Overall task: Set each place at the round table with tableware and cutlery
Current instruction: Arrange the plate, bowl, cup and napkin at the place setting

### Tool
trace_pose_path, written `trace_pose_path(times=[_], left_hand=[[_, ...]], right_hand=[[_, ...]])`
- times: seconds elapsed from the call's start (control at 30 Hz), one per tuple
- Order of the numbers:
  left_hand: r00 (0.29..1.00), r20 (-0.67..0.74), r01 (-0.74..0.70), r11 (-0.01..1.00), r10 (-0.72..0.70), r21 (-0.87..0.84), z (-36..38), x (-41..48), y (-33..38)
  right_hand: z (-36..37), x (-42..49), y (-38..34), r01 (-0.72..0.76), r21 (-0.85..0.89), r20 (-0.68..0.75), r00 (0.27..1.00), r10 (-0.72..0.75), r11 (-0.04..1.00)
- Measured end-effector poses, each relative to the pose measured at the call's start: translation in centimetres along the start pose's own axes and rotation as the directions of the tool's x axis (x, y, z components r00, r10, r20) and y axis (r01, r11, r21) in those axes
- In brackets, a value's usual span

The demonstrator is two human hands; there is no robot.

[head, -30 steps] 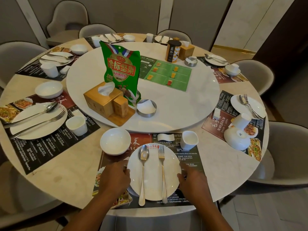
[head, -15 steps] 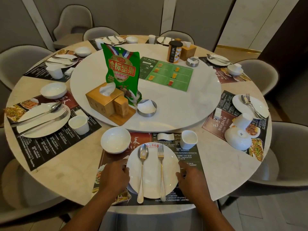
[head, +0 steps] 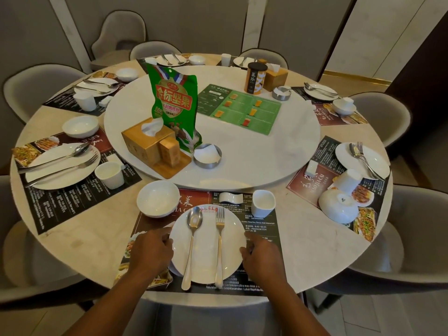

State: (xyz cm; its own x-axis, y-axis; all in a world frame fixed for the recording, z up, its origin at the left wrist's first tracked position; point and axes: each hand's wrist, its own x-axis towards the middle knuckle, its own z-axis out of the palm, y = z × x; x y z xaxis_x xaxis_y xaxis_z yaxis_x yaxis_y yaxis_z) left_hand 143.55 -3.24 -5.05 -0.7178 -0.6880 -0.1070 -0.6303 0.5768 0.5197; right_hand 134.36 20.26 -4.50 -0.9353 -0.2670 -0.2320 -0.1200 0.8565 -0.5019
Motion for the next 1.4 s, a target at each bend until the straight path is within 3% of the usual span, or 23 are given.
trace_pose_path(times=[0.37,0.5,0.67,0.87,1.1,1.23,1.4], left_hand=[[0.996,-0.065,0.062,0.997,-0.060,0.034,0.1,-1.7,1.2],[0.993,-0.105,0.052,0.998,-0.049,0.032,-0.1,-3.2,2.4],[0.990,-0.106,-0.089,0.995,0.093,0.035,0.7,-6.3,5.7],[0.970,-0.020,-0.241,0.971,0.241,-0.004,3.3,-10.7,9.2],[0.906,0.148,-0.382,0.916,0.397,-0.122,4.8,-14.0,11.7],[0.895,0.174,-0.389,0.909,0.412,-0.149,5.6,-14.2,13.4],[0.898,0.165,-0.388,0.911,0.408,-0.143,7.8,-13.7,17.3]], right_hand=[[-1.2,0.0,1.7,0.121,0.146,0.068,0.989,-0.132,0.982],[-3.0,-1.1,3.8,0.141,0.109,0.131,0.979,-0.154,0.984],[-5.4,-3.2,7.0,0.143,0.028,0.179,0.973,-0.146,0.989],[-7.4,-7.4,11.5,0.025,-0.104,0.160,0.987,-0.008,0.994],[-11.4,-10.2,16.1,0.069,-0.267,0.382,0.923,0.040,0.961],[-14.2,-7.9,17.4,0.082,-0.276,0.344,0.939,0.019,0.958],[-18.1,-1.4,18.8,0.187,-0.283,0.237,0.964,-0.120,0.941]])
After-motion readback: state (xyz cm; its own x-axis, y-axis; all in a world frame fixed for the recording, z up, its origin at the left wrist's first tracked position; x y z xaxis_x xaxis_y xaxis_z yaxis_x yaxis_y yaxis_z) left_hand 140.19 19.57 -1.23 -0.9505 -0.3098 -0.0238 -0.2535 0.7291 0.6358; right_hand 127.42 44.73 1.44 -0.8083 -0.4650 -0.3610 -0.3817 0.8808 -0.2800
